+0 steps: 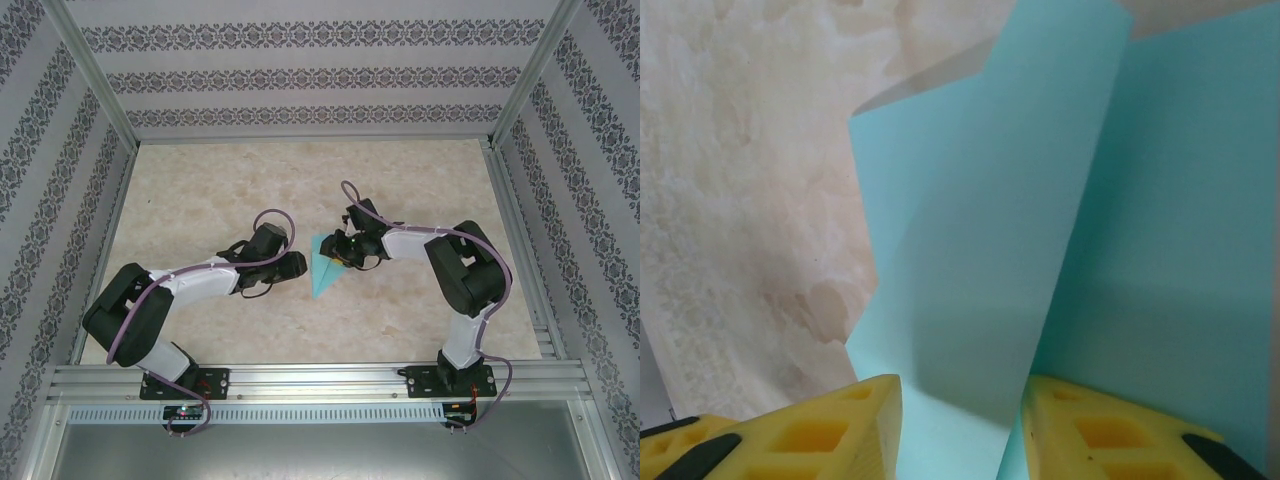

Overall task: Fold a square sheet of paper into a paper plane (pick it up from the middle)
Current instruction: Pick up the paper from the center of the table.

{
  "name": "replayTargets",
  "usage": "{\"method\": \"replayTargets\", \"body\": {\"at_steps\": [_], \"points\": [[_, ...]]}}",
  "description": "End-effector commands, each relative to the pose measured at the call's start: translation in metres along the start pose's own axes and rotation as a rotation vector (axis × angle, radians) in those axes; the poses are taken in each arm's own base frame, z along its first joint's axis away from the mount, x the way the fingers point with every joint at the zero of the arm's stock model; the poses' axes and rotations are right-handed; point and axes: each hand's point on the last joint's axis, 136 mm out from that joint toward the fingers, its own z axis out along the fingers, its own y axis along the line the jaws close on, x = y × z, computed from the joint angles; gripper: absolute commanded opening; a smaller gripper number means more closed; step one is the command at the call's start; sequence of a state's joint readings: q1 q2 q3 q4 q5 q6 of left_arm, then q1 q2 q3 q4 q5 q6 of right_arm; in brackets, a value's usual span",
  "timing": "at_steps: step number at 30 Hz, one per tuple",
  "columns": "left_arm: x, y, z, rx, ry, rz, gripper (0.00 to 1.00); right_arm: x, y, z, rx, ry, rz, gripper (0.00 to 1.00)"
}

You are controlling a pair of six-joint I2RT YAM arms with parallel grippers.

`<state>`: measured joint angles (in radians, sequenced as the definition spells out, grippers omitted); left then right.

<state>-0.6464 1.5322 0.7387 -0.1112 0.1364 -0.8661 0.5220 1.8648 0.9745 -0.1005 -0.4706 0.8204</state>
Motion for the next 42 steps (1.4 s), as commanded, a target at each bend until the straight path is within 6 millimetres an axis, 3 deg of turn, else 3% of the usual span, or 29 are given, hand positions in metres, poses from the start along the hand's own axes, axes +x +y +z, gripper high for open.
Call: {"method": "replayTargets", "body": {"at_steps": [1, 4, 8, 11, 15, 19, 22, 29, 36, 39, 42], "points": [[-0.001, 0.011, -0.003, -0.011, 0.01, -0.029, 0.49, -0.001, 0.019, 0.004, -0.072, 0.006, -0.017, 0.35], [-0.004, 0.012, -0.006, 0.012, 0.015, -0.028, 0.5, 0.003, 0.026, 0.004, -0.137, 0.008, -0.019, 0.29], [-0.011, 0.016, -0.014, 0.029, -0.005, -0.045, 0.56, 0.004, 0.027, 0.003, -0.158, -0.003, -0.028, 0.1], [-0.018, 0.017, -0.023, 0.06, -0.03, -0.063, 0.63, -0.003, 0.035, -0.009, -0.183, -0.051, -0.049, 0.04], [-0.027, 0.007, -0.038, 0.141, -0.06, -0.055, 0.77, -0.016, 0.058, -0.041, -0.251, -0.128, -0.099, 0.01], [-0.034, -0.019, -0.057, 0.282, -0.083, 0.004, 0.94, -0.019, 0.086, -0.078, -0.359, -0.154, -0.153, 0.01], [-0.038, -0.04, -0.07, 0.383, -0.087, 0.023, 1.0, -0.02, 0.104, -0.102, -0.446, -0.153, -0.178, 0.01], [-0.052, -0.105, -0.101, 0.732, -0.076, 0.017, 1.0, -0.028, 0.142, -0.148, -0.649, -0.154, -0.19, 0.01], [-0.052, -0.13, -0.106, 0.831, -0.024, 0.027, 0.99, -0.027, 0.167, -0.17, -0.759, -0.121, -0.193, 0.02], [-0.053, -0.141, -0.114, 0.886, -0.03, 0.052, 0.94, -0.025, 0.174, -0.176, -0.79, -0.111, -0.2, 0.02], [-0.056, -0.147, -0.12, 0.909, -0.047, 0.058, 0.79, -0.021, 0.179, -0.178, -0.817, -0.09, -0.201, 0.03]]}}
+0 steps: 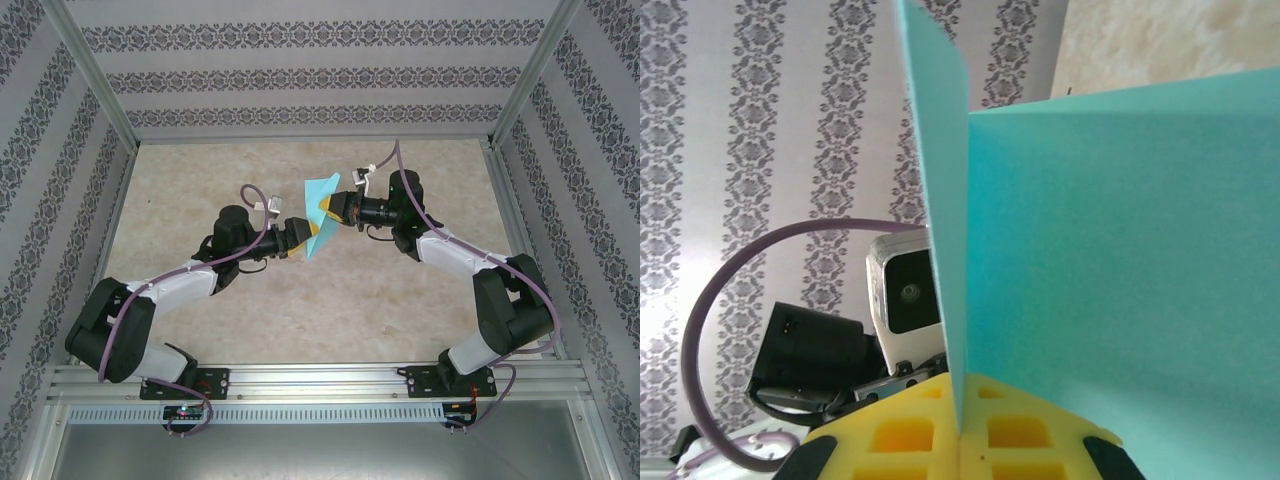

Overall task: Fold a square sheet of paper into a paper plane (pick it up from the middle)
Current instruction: Pick up the paper from the center of the table, then turn over the paper at the center of the table.

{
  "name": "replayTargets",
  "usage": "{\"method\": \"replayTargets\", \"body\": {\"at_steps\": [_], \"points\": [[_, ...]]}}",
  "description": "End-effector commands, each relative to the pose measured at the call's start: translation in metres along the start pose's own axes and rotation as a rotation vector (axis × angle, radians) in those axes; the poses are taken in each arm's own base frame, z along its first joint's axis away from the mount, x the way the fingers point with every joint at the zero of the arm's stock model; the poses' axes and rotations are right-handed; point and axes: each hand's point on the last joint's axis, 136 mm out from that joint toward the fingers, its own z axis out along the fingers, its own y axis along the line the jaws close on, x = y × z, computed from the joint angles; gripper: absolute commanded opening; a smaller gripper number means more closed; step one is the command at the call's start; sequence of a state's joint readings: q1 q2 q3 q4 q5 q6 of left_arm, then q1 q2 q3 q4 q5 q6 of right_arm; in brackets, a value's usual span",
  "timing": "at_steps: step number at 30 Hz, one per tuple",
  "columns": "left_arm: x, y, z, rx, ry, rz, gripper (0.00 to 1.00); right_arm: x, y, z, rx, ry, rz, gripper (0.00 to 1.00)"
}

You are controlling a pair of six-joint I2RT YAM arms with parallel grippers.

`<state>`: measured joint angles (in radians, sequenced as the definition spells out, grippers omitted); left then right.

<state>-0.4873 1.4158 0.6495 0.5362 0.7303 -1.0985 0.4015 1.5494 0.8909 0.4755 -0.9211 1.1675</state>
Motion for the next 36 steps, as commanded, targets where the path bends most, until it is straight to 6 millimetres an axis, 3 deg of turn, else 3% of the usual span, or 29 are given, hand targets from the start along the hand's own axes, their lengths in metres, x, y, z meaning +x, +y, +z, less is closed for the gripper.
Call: {"method": "replayTargets", "body": {"at_steps": [1, 9, 15, 17, 20, 22, 26, 30, 36], "points": [[-0.011, -0.043, 0.001, 0.127, -0.024, 0.085, 0.74, -0.001, 0.035, -0.001, -0.096, 0.022, -0.052, 0.03], [-0.013, -0.06, -0.012, 0.133, -0.065, 0.122, 0.37, 0.007, 0.028, 0.003, -0.073, 0.045, -0.021, 0.03], [-0.013, -0.059, -0.015, 0.094, -0.066, 0.131, 0.18, 0.007, 0.02, 0.003, -0.033, 0.042, -0.016, 0.08], [-0.014, -0.054, -0.014, 0.066, -0.064, 0.123, 0.12, 0.008, 0.018, 0.003, -0.02, 0.045, -0.019, 0.16], [-0.012, -0.043, -0.015, 0.005, -0.062, 0.131, 0.09, 0.003, 0.005, -0.006, 0.057, 0.012, -0.045, 0.42], [-0.012, -0.034, -0.018, -0.063, -0.06, 0.142, 0.08, -0.002, -0.008, -0.018, 0.139, -0.021, -0.065, 0.54], [-0.015, -0.003, -0.031, -0.333, -0.067, 0.192, 0.07, -0.012, -0.041, -0.05, 0.388, -0.097, -0.126, 0.7], [-0.012, 0.029, -0.047, -0.697, -0.029, 0.287, 0.08, -0.014, -0.071, -0.083, 0.605, -0.171, -0.149, 0.76], [-0.011, 0.058, -0.057, -1.161, 0.04, 0.448, 0.09, -0.015, -0.099, -0.125, 0.753, -0.278, -0.135, 0.95]]}}
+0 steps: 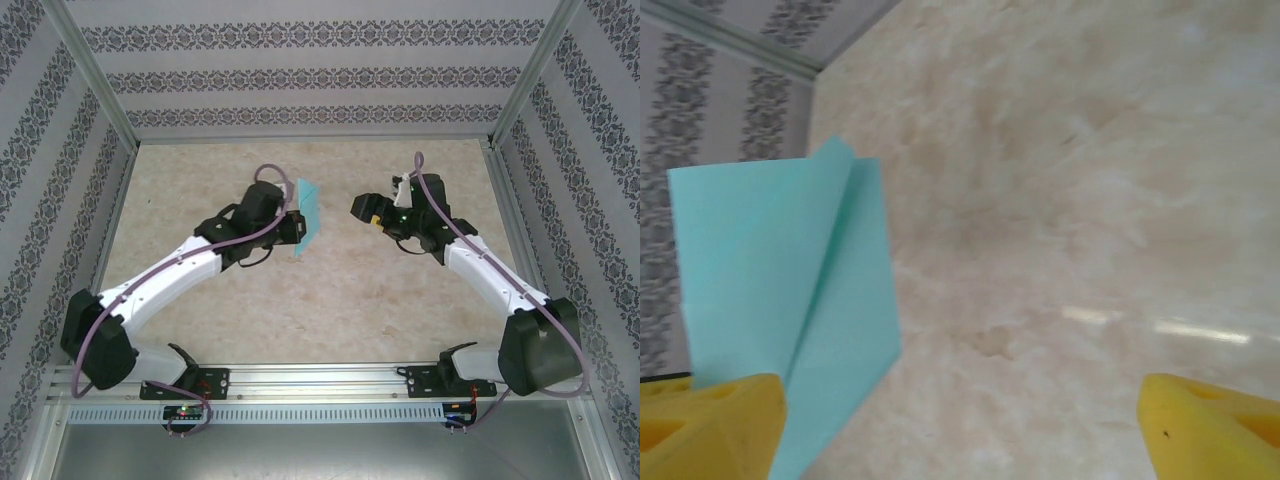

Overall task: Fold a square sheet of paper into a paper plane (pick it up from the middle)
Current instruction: Turn over the paper at the center of the table.

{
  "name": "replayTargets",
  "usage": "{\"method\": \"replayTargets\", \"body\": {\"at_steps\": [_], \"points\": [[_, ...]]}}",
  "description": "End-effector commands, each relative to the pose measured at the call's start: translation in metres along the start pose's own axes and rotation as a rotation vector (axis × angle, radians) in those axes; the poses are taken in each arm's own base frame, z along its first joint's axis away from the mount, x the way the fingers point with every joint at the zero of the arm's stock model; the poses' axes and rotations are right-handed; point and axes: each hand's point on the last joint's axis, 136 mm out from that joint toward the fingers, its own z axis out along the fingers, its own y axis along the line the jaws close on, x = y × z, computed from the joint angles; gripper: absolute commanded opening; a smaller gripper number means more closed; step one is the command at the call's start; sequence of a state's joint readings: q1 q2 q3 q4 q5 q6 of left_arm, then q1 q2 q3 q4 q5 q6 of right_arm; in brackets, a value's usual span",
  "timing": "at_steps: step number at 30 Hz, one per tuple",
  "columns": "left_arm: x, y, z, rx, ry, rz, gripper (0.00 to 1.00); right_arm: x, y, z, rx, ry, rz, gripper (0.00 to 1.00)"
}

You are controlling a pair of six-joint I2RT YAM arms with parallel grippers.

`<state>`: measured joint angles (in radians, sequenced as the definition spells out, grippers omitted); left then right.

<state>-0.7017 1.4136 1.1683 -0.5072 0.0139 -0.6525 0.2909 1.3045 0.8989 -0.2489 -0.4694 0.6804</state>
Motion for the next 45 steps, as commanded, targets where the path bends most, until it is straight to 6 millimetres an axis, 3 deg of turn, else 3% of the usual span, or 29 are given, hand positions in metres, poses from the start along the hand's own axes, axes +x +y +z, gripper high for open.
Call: {"method": "replayTargets", "body": {"at_steps": [1, 8, 10, 15, 18, 24, 29, 32, 34, 39, 43, 45], "points": [[0.031, 0.064, 0.001, -0.464, 0.105, 0.19, 0.09, -0.001, -0.044, -0.012, 0.173, -0.048, -0.006, 0.97], [0.029, 0.067, 0.004, -0.9, 0.103, 0.463, 0.07, 0.0, -0.069, -0.026, 0.231, -0.08, 0.011, 0.98], [0.033, 0.066, 0.012, -0.942, 0.127, 0.5, 0.07, 0.0, -0.077, -0.03, 0.264, -0.085, 0.024, 0.98], [0.063, 0.056, 0.049, -0.83, 0.197, 0.435, 0.1, 0.003, -0.098, -0.034, 0.314, -0.083, 0.081, 0.98], [0.077, 0.046, 0.067, -0.732, 0.228, 0.379, 0.17, 0.011, -0.11, -0.034, 0.338, -0.047, 0.134, 0.98], [0.082, 0.018, 0.082, -0.495, 0.241, 0.263, 0.54, 0.016, -0.116, -0.037, 0.309, -0.039, 0.199, 0.98], [0.064, 0.013, 0.072, -0.304, 0.19, 0.131, 0.8, 0.018, -0.103, -0.034, 0.265, -0.021, 0.171, 0.92], [0.054, 0.03, 0.059, -0.25, 0.144, 0.033, 0.88, 0.026, -0.089, -0.023, 0.27, 0.007, 0.141, 0.86], [0.047, 0.054, 0.049, -0.255, 0.111, -0.047, 0.93, 0.033, -0.076, -0.011, 0.28, 0.015, 0.117, 0.81], [0.039, 0.108, 0.027, -0.305, 0.031, -0.231, 1.0, 0.073, -0.02, 0.033, 0.248, 0.103, 0.009, 0.66], [0.035, 0.14, 0.009, -0.35, -0.027, -0.315, 1.0, 0.118, 0.028, 0.066, 0.186, 0.215, -0.067, 0.53], [0.036, 0.152, 0.003, -0.367, -0.045, -0.344, 1.0, 0.142, 0.042, 0.082, 0.165, 0.284, -0.098, 0.45]]}}
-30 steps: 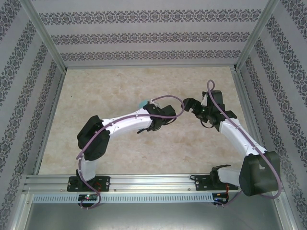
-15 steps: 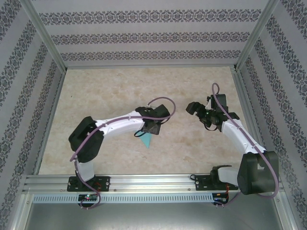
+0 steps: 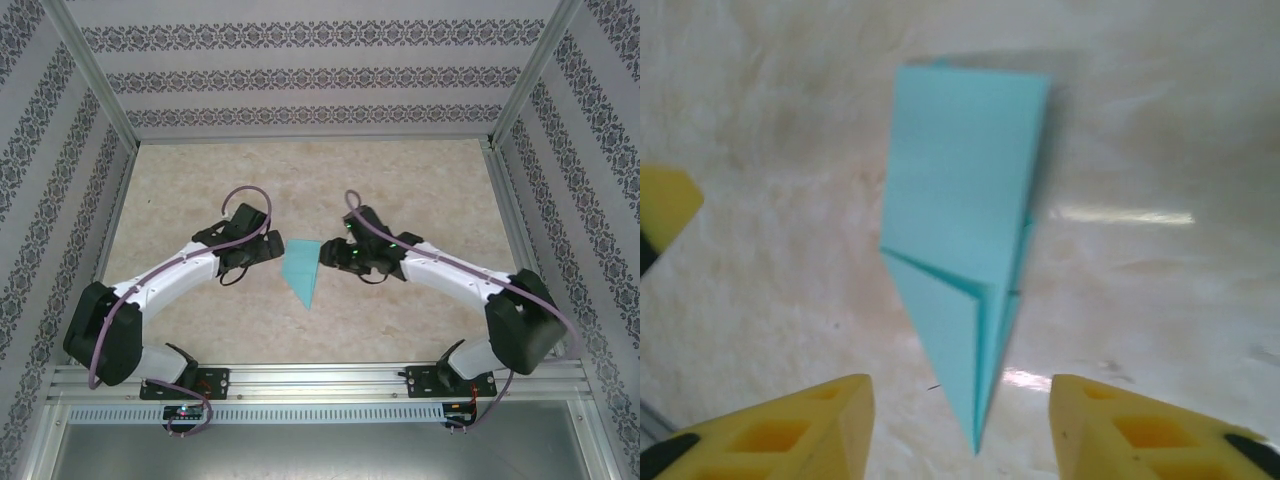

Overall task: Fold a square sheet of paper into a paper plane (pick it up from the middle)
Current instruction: Turn over the paper at the center of the table, then move the paper to the center of the table.

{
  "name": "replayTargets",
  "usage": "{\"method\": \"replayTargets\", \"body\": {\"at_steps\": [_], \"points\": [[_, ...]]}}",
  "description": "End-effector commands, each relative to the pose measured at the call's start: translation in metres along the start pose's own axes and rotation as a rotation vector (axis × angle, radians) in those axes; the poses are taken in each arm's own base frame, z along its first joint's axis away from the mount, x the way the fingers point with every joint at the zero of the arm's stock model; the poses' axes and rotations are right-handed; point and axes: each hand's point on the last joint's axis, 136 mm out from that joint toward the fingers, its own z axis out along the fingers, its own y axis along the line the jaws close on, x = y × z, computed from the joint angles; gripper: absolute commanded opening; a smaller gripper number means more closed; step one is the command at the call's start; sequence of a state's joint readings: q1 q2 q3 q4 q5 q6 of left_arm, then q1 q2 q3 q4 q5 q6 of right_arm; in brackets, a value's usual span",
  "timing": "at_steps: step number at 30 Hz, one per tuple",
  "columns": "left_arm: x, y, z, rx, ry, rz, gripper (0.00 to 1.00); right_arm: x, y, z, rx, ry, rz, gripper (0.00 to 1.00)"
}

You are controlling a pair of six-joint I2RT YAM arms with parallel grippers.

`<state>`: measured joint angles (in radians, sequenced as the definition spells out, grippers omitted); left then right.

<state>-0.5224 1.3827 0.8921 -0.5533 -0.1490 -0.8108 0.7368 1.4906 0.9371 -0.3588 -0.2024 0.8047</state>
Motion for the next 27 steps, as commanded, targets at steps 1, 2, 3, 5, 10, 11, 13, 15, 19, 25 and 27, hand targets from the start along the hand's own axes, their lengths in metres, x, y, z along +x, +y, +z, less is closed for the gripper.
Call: {"method": "replayTargets", "body": {"at_steps": [1, 2, 3, 5, 10, 11, 13, 15, 19, 25, 27], "points": [[-0.017, 0.006, -0.009, 0.041, -0.071, -0.097, 1.0, 0.008, 0.031, 0.022, -0.036, 0.026, -0.028, 0.43], [-0.017, 0.012, -0.01, 0.034, -0.077, -0.111, 1.0, 0.012, 0.036, 0.029, -0.038, 0.047, -0.038, 0.43], [-0.018, 0.018, -0.011, 0.03, -0.083, -0.127, 1.0, 0.017, 0.039, 0.037, -0.042, 0.071, -0.046, 0.42], [-0.018, 0.025, -0.012, 0.028, -0.09, -0.149, 1.0, 0.027, 0.044, 0.053, -0.047, 0.128, -0.057, 0.42], [-0.016, 0.032, -0.013, 0.025, -0.086, -0.163, 1.0, 0.048, 0.041, 0.084, -0.018, 0.229, -0.078, 0.41], [-0.015, 0.033, -0.012, 0.023, -0.082, -0.163, 1.0, 0.05, 0.037, 0.087, -0.003, 0.242, -0.08, 0.41], [-0.015, 0.032, -0.011, 0.027, -0.076, -0.163, 1.0, 0.053, 0.028, 0.091, 0.026, 0.26, -0.096, 0.41], [-0.013, 0.031, -0.009, 0.027, -0.066, -0.158, 1.0, 0.056, 0.017, 0.093, 0.053, 0.282, -0.113, 0.42], [-0.013, 0.03, -0.007, 0.027, -0.059, -0.157, 1.0, 0.062, -0.016, 0.095, 0.114, 0.339, -0.179, 0.44], [-0.013, 0.027, -0.004, 0.028, -0.043, -0.144, 1.0, 0.054, -0.078, 0.07, 0.203, 0.414, -0.285, 0.43], [-0.012, 0.025, -0.003, 0.037, -0.034, -0.143, 1.0, 0.045, -0.091, 0.059, 0.213, 0.4, -0.309, 0.43]]}}
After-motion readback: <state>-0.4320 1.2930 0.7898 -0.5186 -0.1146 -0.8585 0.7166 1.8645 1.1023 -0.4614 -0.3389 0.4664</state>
